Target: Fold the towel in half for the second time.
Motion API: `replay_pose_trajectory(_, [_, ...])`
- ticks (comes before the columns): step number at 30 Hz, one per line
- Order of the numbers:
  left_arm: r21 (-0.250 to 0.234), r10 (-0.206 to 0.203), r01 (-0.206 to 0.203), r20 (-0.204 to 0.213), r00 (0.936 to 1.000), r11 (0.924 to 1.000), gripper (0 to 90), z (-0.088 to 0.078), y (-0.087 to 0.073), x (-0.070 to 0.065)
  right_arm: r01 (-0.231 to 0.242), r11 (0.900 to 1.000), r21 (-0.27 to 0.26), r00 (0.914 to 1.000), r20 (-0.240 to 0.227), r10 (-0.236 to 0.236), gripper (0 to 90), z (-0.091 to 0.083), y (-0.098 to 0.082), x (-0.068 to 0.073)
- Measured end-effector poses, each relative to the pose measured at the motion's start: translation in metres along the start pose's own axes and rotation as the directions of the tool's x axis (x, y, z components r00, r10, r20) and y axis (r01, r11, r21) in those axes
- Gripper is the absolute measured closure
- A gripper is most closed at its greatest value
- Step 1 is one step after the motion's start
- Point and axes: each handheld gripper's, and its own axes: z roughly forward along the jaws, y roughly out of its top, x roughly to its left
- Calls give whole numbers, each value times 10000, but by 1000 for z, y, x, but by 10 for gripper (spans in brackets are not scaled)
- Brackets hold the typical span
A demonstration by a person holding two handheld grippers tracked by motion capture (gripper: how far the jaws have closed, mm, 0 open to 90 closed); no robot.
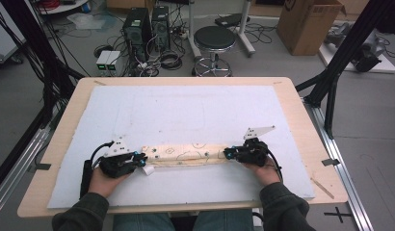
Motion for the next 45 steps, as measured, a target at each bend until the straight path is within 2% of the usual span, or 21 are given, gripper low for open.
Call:
replay_pose_trajectory(3, [-98, -154, 155, 170, 9997, 9998, 703, -3, 0, 0, -45, 10000, 56, 10000, -38, 46, 757, -1, -2, 1])
replay_pose_trajectory(5, [-199, -111, 117, 297, 9995, 9997, 663, -6, 1, 0, -100, 9999, -23, 9998, -149, 100, 730, -3, -3, 2])
replay_pose_trajectory(10, [-542, -195, 234, 697, 9974, 9983, 586, -15, 4, -2, -111, 9992, -385, 9996, -256, 101, 656, -12, -2, 4])
replay_pose_trajectory(13, [-783, -206, 268, 786, 9967, 9966, 532, -21, 8, -1, -109, 9985, -543, 9991, -404, 88, 636, -18, 1, 6])
replay_pose_trajectory(19, [-1120, -201, 294, 828, 9964, 9933, 510, -24, 18, 0, 18, 9969, -787, 9989, -456, -54, 631, -22, 11, 7])
replay_pose_trajectory(23, [-1246, -216, 310, 764, 9968, 9917, 541, -20, 28, 3, 103, 9969, -779, 9992, -371, -132, 630, -20, 23, 7])
replay_pose_trajectory(28, [-931, -350, 404, 584, 9977, 9948, 560, 0, 42, 6, 326, 9979, -551, 9992, -209, -338, 620, -5, 38, 6])
replay_pose_trajectory(34, [-157, -370, 378, 510, 9980, 9992, 569, 24, 40, 8, 479, 9989, 22, 9987, -192, -478, 593, 22, 44, 6])
replay_pose_trajectory(37, [-61, -421, 425, 546, 9976, 9991, 564, 29, 38, 8, 561, 9980, 299, 9983, -188, -555, 581, 33, 43, 7])
replay_pose_trajectory(43, [408, -329, 306, 569, 9978, 9987, 568, 32, 32, 9, 748, 9950, 665, 9970, -226, -734, 568, 39, 39, 9])
replay_pose_trajectory(45, [561, -226, 199, 486, 9986, 9982, 568, 33, 31, 8, 862, 9926, 858, 9963, -87, -858, 568, 39, 36, 10])
